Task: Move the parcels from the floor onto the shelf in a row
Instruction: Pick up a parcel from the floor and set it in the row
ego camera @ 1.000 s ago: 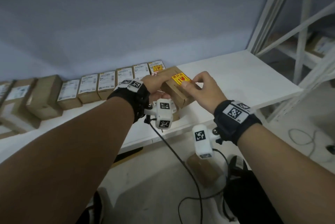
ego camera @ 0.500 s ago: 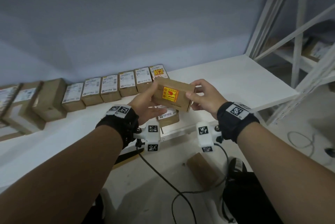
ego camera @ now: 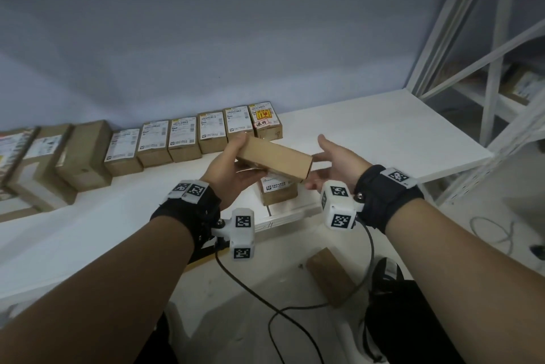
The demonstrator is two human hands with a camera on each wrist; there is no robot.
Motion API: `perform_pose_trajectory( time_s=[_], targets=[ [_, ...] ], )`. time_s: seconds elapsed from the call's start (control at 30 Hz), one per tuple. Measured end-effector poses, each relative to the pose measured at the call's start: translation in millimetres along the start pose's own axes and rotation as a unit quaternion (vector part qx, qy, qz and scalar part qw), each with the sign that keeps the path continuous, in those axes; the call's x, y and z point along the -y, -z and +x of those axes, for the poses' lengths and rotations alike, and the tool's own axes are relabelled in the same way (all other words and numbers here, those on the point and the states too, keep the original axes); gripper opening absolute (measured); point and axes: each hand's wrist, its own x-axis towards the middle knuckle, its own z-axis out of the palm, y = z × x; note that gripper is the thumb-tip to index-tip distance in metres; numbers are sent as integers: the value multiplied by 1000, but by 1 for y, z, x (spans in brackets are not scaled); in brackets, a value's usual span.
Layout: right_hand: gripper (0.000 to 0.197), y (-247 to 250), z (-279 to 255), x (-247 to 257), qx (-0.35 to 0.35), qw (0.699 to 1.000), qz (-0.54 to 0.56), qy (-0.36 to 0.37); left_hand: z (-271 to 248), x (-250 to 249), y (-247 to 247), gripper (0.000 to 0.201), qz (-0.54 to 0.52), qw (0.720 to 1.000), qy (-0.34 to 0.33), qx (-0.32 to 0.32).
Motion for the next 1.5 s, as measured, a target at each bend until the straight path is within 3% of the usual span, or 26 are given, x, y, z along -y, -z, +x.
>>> perform_pose_trajectory(
  time_s=[0.17, 0.33, 0.53, 0.7, 0.77, 0.83, 0.9, 1.03, 1.1, 1.2, 1.3, 1.5],
  targets=[
    [21, -10, 4, -1, 30, 997, -57, 36, -2, 4, 11, 58, -93, 995, 2, 20],
    [38, -15, 5, -7, 39, 996, -76, -9, -6, 12, 22, 56, -100, 995, -8, 18],
    [32, -18, 8, -5, 15, 998, -33, 48, -7, 7, 23, 43, -100, 995, -9, 21],
    [45, -9, 13, -2, -13, 995, -15, 100, 1, 10, 28, 41, -43, 999, 5, -13],
    [48, 2, 14, 2, -50, 991, 32, 118, 6, 10, 25, 36, 70, 995, -6, -64],
    [44, 15, 15, 6, -97, 986, 62, 123, 16, 11, 23, 35, 256, 961, -16, -100],
    [40, 26, 23, 9, -153, 979, 61, 121, 30, 10, 21, 58, 371, 924, 21, -89],
    [44, 32, 57, -1, -210, 975, 20, 73, 56, 17, 14, 94, 413, 897, 138, -77],
    [41, 34, 77, -13, -214, 975, 15, 59, 67, 29, 7, 90, 437, 885, 146, -59],
    [29, 39, 100, -30, -205, 977, 34, 42, 88, 49, 0, 78, 496, 861, 102, -51],
    [23, 53, 118, -35, -207, 976, 62, 28, 113, 54, -8, 74, 574, 815, 69, -40],
    [17, 87, 148, -16, -222, 971, 72, 59, 155, 47, -37, 67, 611, 792, 10, -19]
  ],
)
